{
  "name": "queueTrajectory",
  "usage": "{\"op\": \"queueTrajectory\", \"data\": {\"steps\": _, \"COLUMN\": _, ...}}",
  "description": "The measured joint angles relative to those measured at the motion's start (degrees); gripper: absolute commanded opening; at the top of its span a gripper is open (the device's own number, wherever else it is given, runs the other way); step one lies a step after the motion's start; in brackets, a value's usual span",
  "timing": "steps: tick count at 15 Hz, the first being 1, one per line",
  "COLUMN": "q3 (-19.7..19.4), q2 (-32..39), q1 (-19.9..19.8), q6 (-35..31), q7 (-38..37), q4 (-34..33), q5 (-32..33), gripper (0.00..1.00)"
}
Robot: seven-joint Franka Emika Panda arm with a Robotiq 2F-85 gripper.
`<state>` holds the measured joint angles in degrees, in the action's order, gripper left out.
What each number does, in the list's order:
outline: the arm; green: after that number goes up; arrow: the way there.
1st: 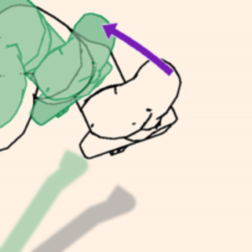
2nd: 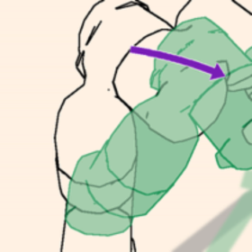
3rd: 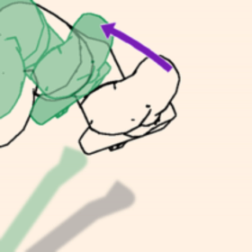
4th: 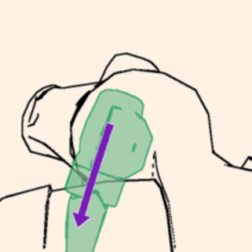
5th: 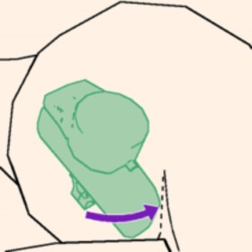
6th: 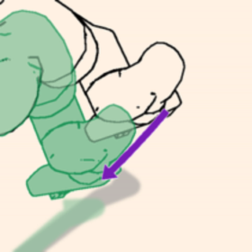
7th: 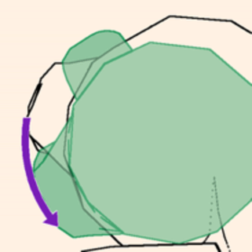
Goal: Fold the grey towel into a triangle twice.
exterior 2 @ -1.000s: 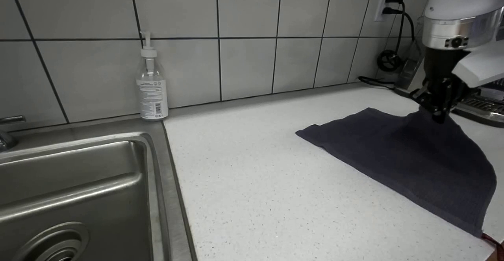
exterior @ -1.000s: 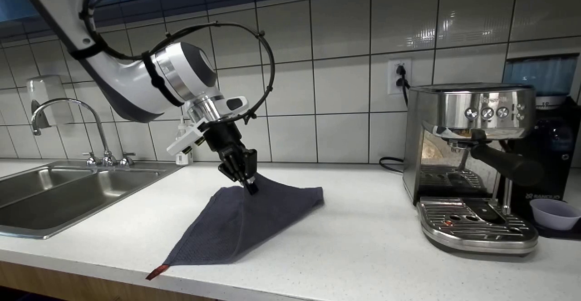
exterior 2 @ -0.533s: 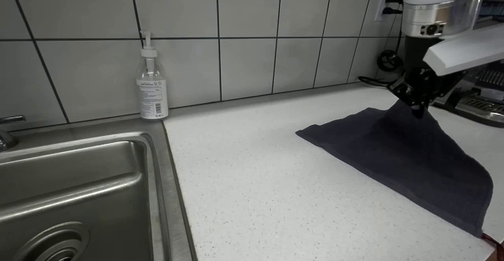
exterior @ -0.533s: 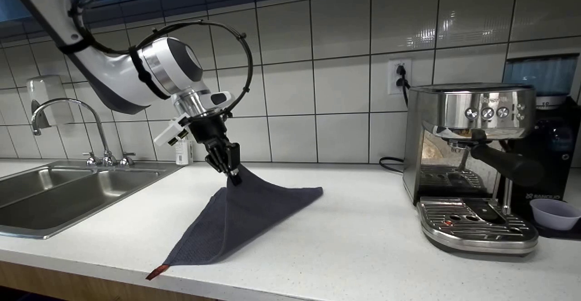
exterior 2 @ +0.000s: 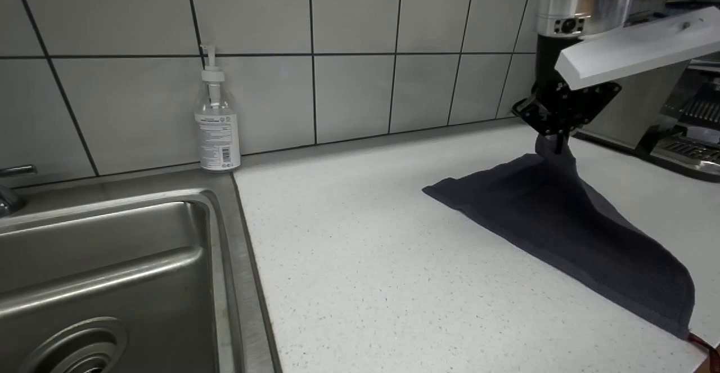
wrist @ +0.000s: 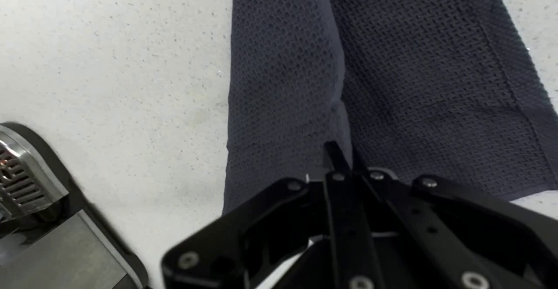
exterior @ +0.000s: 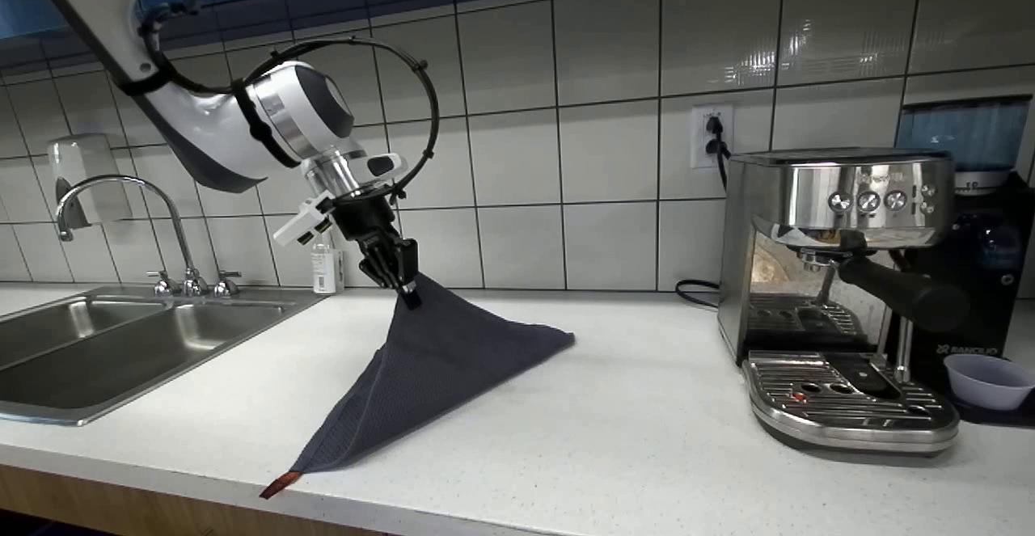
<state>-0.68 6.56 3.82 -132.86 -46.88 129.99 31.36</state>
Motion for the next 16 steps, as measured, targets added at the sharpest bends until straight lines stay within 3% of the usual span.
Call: {"op": "queueTrajectory", "data": {"steps": 16, "q3": 0.0, "q2": 10.7, "q1": 5.6, "q6": 1.8, "q7": -2.8, "q4": -11.4, "q5": -0.1, "gripper": 0.00}}
